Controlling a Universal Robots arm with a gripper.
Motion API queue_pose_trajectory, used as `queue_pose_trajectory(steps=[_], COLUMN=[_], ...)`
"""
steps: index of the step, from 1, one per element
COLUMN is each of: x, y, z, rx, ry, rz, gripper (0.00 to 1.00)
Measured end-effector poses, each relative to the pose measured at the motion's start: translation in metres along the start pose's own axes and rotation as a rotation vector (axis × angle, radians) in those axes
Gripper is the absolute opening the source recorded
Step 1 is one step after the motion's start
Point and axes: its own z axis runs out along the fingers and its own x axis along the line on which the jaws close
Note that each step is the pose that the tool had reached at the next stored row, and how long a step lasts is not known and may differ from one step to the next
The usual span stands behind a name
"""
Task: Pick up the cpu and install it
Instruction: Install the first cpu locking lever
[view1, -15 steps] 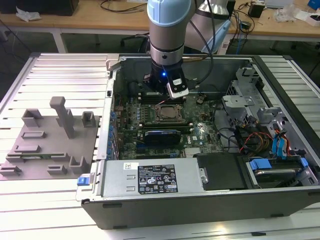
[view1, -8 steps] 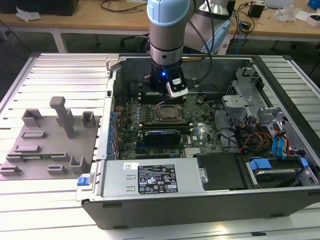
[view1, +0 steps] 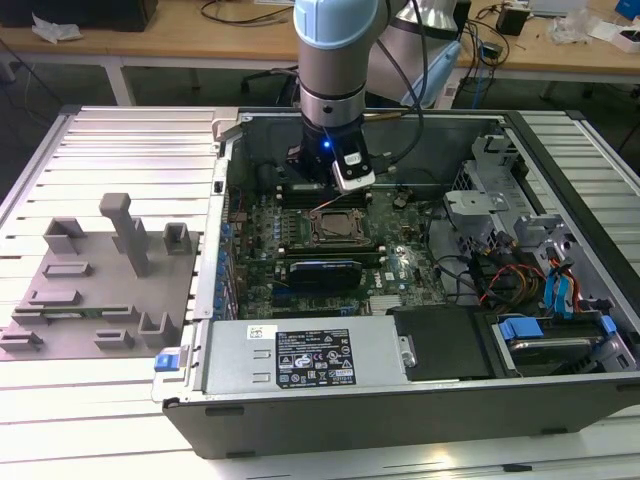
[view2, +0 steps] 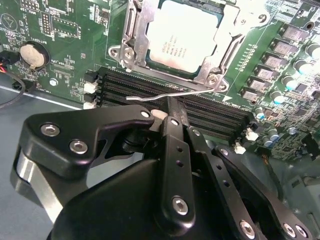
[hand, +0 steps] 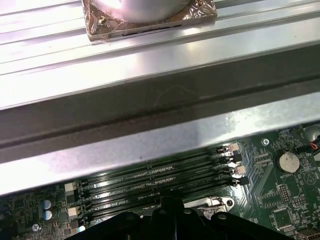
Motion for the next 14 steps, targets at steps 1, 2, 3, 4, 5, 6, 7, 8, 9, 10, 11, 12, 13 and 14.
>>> queue_pose_trajectory(steps=[1, 2, 3, 4, 5, 6, 7, 8, 9, 10, 11, 12, 13, 14], x=[0.0, 0.0, 0.0, 0.0001, 0.0001, 0.0001, 0.0001, 0.0001, 0.0001, 0.0001, 0.0001, 0.0001, 0.0002, 0.0002], y=[0.0, 0.0, 0.0, -0.0002, -0.0003, -0.0003, -0.0003, -0.0003, -0.0003, -0.0003, -0.0004, -0.0006, -0.0008, -0.0009], z=[0.0, 0.0002, 0.0007, 0.0011, 0.0013, 0.0014, 0.0015, 0.0015, 0.0015, 0.0016, 0.0023, 0.003, 0.0038, 0.0047], rx=[0.0001, 0.0001, -0.0001, 0.0, 0.0001, 0.0004, 0.0001, 0.0001, 0.0001, 0.0001, -0.0001, 0.0012, 0.0013, 0.0014], ry=[0.0, 0.0, -0.0004, -0.0009, -0.0011, -0.0011, -0.0012, -0.0012, -0.0012, -0.0012, -0.0017, -0.0025, -0.0038, -0.006], rz=[0.0, 0.0, 0.0, 0.0, 0.0, 0.0, 0.0, 0.0, 0.0, 0.0, 0.0, 0.0, -0.001, -0.001], gripper=[0.11, 0.11, 0.11, 0.11, 0.11, 0.11, 0.11, 0.11, 0.11, 0.11, 0.11, 0.11, 0.11, 0.11])
